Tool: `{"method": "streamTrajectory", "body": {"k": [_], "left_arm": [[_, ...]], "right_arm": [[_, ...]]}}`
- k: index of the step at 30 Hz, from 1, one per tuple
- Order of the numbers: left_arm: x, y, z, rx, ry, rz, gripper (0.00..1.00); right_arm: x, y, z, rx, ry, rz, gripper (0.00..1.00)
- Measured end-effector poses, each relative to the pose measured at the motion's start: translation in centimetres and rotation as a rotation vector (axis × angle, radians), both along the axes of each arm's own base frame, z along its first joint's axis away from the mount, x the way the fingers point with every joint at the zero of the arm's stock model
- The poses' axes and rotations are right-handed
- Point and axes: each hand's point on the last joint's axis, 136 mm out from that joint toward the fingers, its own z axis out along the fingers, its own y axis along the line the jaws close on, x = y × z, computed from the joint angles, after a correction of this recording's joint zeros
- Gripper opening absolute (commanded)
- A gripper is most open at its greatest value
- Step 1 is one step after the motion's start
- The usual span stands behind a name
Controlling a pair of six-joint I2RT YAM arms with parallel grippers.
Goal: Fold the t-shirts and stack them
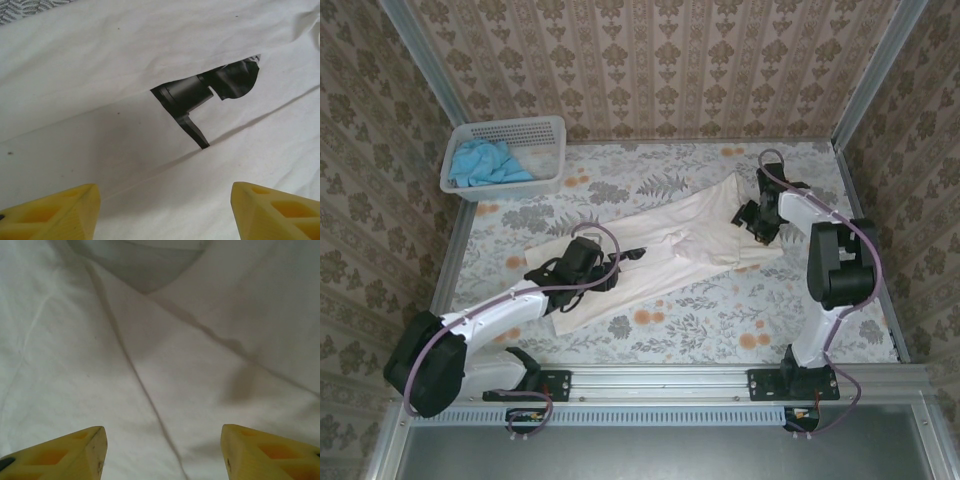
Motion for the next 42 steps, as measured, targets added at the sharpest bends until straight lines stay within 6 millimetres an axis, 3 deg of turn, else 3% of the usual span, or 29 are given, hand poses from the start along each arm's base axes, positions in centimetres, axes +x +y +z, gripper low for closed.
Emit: {"method": "streamTrajectory", "body": {"k": [7, 15, 20, 23, 28, 30, 35, 38, 42], "left_arm": [[0.1, -0.3, 0.3, 0.0, -0.009, -0.013, 0.71], [0.0, -0.5, 0.4, 0.0, -0.01, -0.02, 0.72], [0.0, -0.5, 0.4, 0.0, -0.01, -0.02, 0.72], [0.0, -0.5, 0.4, 0.001, -0.009, -0.02, 0.72], [0.0, -1.0, -0.5, 0.011, 0.024, -0.04, 0.69], [-0.1, -1.7, -1.0, 0.007, 0.049, -0.071, 0.66], [-1.0, -4.9, -3.0, 0.001, 0.153, -0.203, 0.62], [-2.1, -7.4, -3.9, 0.02, 0.192, -0.307, 0.62], [-3.5, -10.1, -4.2, 0.045, 0.212, -0.422, 0.62]], "right_arm": [[3.7, 1.6, -1.7, -0.05, -0.005, 0.033, 0.68], [8.9, 2.8, -1.7, -0.139, -0.022, 0.055, 0.67], [13.4, 4.3, -1.4, -0.169, -0.043, 0.08, 0.68], [16.5, 5.6, -1.1, -0.181, -0.08, 0.104, 0.7], [21.4, 9.6, -0.1, -0.185, -0.224, 0.198, 0.79], [21.8, 11.1, 0.4, -0.196, -0.265, 0.249, 0.82], [19.9, 12.7, 1.3, -0.233, -0.233, 0.368, 0.85], [18.7, 12.2, 3.0, -0.256, -0.21, 0.418, 0.87], [16.7, 10.3, 7.0, -0.273, -0.187, 0.451, 0.87]]}}
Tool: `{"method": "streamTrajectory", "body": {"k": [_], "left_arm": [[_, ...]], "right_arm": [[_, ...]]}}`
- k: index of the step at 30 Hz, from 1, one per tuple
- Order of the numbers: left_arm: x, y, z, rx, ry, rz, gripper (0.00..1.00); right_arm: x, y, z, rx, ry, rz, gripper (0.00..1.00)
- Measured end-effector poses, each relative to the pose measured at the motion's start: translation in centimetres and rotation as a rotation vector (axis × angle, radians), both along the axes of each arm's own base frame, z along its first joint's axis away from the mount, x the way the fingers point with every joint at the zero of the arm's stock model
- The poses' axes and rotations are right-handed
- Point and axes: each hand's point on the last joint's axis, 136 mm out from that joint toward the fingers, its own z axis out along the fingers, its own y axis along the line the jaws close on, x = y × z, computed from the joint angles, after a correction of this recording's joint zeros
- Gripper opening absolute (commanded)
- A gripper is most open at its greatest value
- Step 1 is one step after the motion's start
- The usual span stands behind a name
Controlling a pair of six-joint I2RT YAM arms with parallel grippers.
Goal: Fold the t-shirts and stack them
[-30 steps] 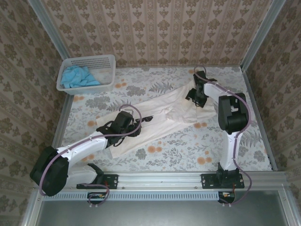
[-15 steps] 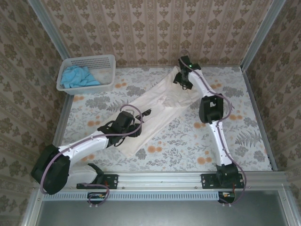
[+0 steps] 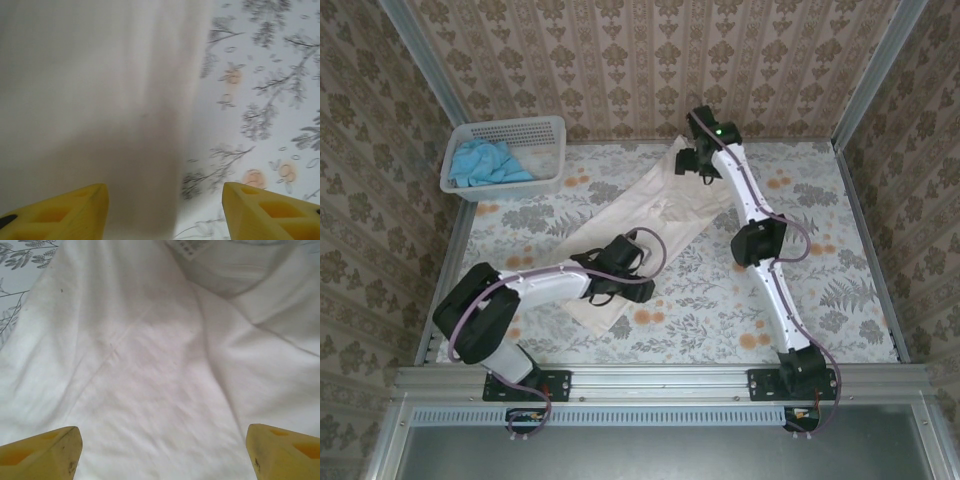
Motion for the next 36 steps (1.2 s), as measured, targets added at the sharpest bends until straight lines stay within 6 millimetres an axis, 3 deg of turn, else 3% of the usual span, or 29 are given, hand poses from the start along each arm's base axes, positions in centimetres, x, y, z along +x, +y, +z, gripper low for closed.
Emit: {"method": "streamTrajectory", "body": {"k": [4, 9, 13, 15, 18, 25, 29, 33, 36], "left_arm": [[0.0, -1.2, -1.4, 0.048, 0.03, -0.03, 0.61], [0.4, -2.8, -1.3, 0.051, 0.03, -0.047, 0.61], [-0.1, -4.0, -1.2, 0.05, 0.029, -0.075, 0.61], [-0.4, -4.7, -1.2, 0.049, 0.029, -0.091, 0.61], [-1.4, -6.3, -1.1, 0.052, 0.03, -0.134, 0.62], [-4.5, -13.0, -0.6, 0.028, 0.074, -0.235, 0.64], [-5.1, -16.9, 0.1, -0.015, 0.109, -0.233, 0.65], [-4.3, -20.7, 1.1, -0.082, 0.141, -0.192, 0.66], [-3.6, -22.4, 2.2, -0.125, 0.147, -0.171, 0.7]], "right_arm": [[-2.9, -2.5, 5.5, -0.026, 0.006, -0.009, 0.86], [-7.9, -4.8, 12.9, -0.074, -0.004, -0.022, 0.87], [-13.1, -5.3, 14.6, -0.09, 0.039, 0.027, 0.93], [-16.0, -5.6, 14.0, -0.056, 0.062, 0.04, 0.93], [-19.7, -7.7, 12.8, -0.003, 0.059, 0.001, 0.93], [-28.2, -12.4, 8.5, 0.153, -0.061, -0.236, 0.89], [-30.5, -14.2, 4.5, 0.248, -0.068, -0.388, 0.84], [-31.9, -16.0, -0.1, 0.329, -0.014, -0.552, 0.84], [-31.9, -16.3, -1.3, 0.385, -0.022, -0.607, 0.96]]}}
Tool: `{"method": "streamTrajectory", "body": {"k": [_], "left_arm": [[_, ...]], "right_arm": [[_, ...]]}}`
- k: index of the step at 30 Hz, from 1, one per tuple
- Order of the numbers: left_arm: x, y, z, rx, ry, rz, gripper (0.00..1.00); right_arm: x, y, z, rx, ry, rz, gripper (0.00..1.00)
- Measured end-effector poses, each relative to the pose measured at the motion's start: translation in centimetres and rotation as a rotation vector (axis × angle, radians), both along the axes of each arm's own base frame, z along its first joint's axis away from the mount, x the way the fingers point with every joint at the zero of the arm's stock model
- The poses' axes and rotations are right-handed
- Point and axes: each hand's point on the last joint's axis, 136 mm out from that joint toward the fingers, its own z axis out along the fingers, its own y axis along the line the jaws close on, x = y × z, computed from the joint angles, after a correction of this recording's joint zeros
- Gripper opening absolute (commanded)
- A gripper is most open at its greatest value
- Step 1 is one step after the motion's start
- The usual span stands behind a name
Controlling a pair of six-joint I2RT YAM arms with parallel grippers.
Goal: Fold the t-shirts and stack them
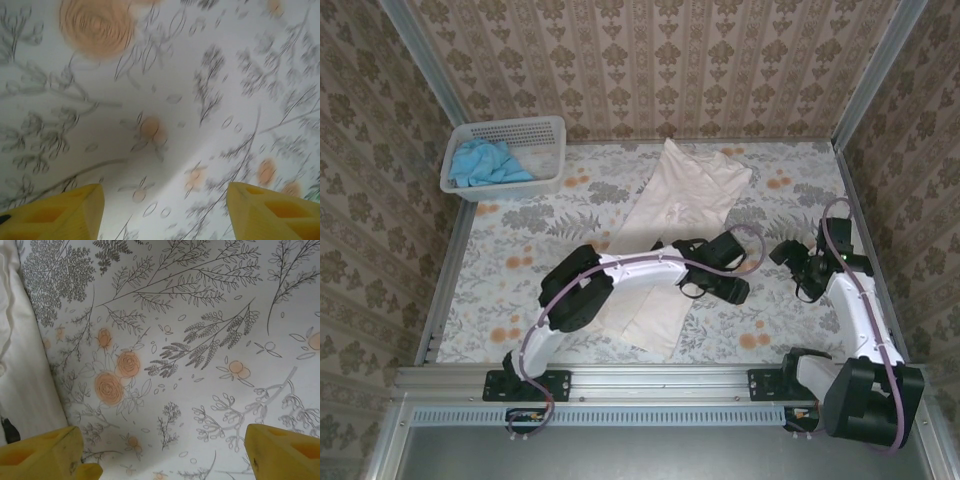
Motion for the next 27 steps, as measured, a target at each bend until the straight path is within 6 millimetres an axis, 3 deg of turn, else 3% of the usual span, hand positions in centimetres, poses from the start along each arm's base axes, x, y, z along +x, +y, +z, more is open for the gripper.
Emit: {"method": "streamTrajectory", "body": {"k": [3, 6, 8, 10, 12, 14, 18, 23, 27], "left_arm": [[0.5, 0.7, 1.6, -0.003, -0.011, 0.021, 0.71], [2.6, 2.4, 4.9, -0.033, -0.033, 0.063, 0.71], [5.4, 4.3, 7.6, -0.063, -0.07, 0.112, 0.7], [9.5, 6.7, 10.4, -0.098, -0.119, 0.177, 0.66], [13.4, 8.8, 12.2, -0.123, -0.166, 0.235, 0.63], [17.1, 10.7, 12.9, -0.133, -0.2, 0.285, 0.6], [22.6, 12.1, 11.1, -0.119, -0.222, 0.314, 0.57], [27.3, 9.3, 6.5, -0.108, -0.22, 0.239, 0.56], [29.8, 7.3, 3.0, -0.106, -0.221, 0.185, 0.54]], "right_arm": [[1.3, 0.7, 0.1, 0.05, -0.049, 0.003, 0.94], [3.0, 1.9, -0.1, 0.07, -0.078, 0.043, 0.9], [3.9, 3.4, -0.8, 0.079, -0.067, 0.092, 0.85], [4.6, 4.9, -1.5, 0.088, -0.055, 0.135, 0.81], [5.2, 6.2, -2.0, 0.092, -0.047, 0.168, 0.79], [5.6, 7.5, -2.5, 0.09, -0.04, 0.2, 0.74], [7.2, 9.4, -3.3, 0.086, -0.014, 0.242, 0.64], [10.9, 9.3, -3.3, 0.052, -0.017, 0.221, 0.59], [13.6, 9.2, -3.1, 0.035, -0.042, 0.209, 0.58]]}}
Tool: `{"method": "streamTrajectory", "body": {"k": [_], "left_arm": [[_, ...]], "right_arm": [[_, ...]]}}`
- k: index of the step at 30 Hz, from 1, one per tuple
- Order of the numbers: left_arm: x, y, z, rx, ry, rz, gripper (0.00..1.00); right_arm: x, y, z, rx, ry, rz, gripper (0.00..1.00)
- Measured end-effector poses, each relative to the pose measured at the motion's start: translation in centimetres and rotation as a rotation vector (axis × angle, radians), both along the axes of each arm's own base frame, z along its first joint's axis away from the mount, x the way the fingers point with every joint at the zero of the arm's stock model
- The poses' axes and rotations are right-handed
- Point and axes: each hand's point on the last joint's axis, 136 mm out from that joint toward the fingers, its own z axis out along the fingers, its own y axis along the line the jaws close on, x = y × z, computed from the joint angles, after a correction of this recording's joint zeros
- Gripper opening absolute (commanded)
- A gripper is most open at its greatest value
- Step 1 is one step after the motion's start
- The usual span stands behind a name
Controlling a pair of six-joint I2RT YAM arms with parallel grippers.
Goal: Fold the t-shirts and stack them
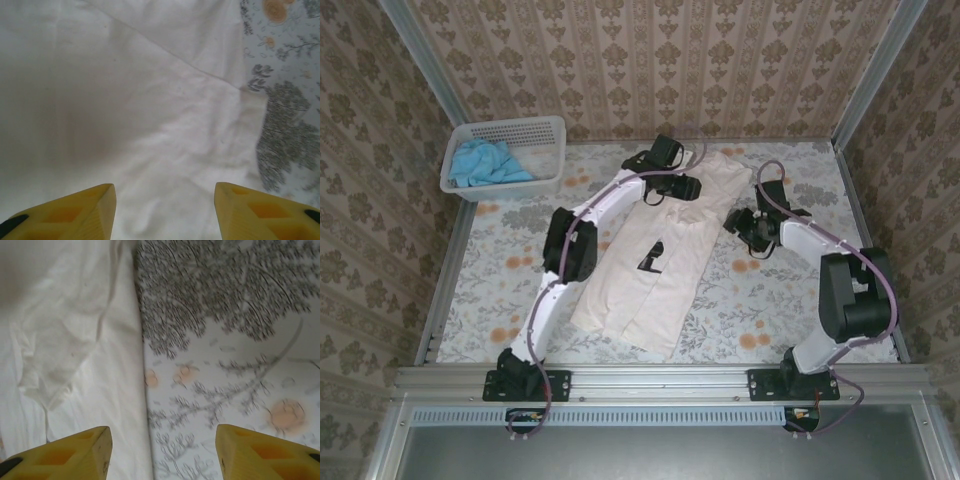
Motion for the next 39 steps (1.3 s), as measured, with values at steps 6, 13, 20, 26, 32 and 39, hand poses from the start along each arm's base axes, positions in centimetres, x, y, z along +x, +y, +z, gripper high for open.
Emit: {"method": "streamTrajectory", "body": {"k": [6, 13, 20, 26, 32, 39], "left_arm": [[2.6, -0.6, -3.8, 0.024, -0.017, 0.005, 0.52], [4.3, 1.8, -5.1, 0.128, -0.048, 0.116, 0.51], [7.3, 7.1, -5.5, 0.176, -0.021, 0.324, 0.5], [10.4, 14.0, -5.4, 0.174, 0.03, 0.541, 0.5], [12.7, 19.1, -5.1, 0.15, 0.056, 0.671, 0.55], [9.9, 18.6, -4.1, 0.174, 0.109, 0.64, 0.64]], "right_arm": [[0.7, -0.1, -0.3, -0.01, -0.007, -0.008, 0.58], [0.5, -0.3, -0.7, -0.014, -0.014, -0.015, 0.59], [0.0, 0.0, -0.7, -0.014, -0.015, -0.008, 0.61], [-0.2, 1.0, -0.5, -0.01, -0.02, 0.019, 0.68], [-2.0, 4.2, -1.3, 0.019, -0.003, 0.115, 0.73], [-6.6, 7.6, -1.7, 0.051, 0.002, 0.235, 0.75]]}}
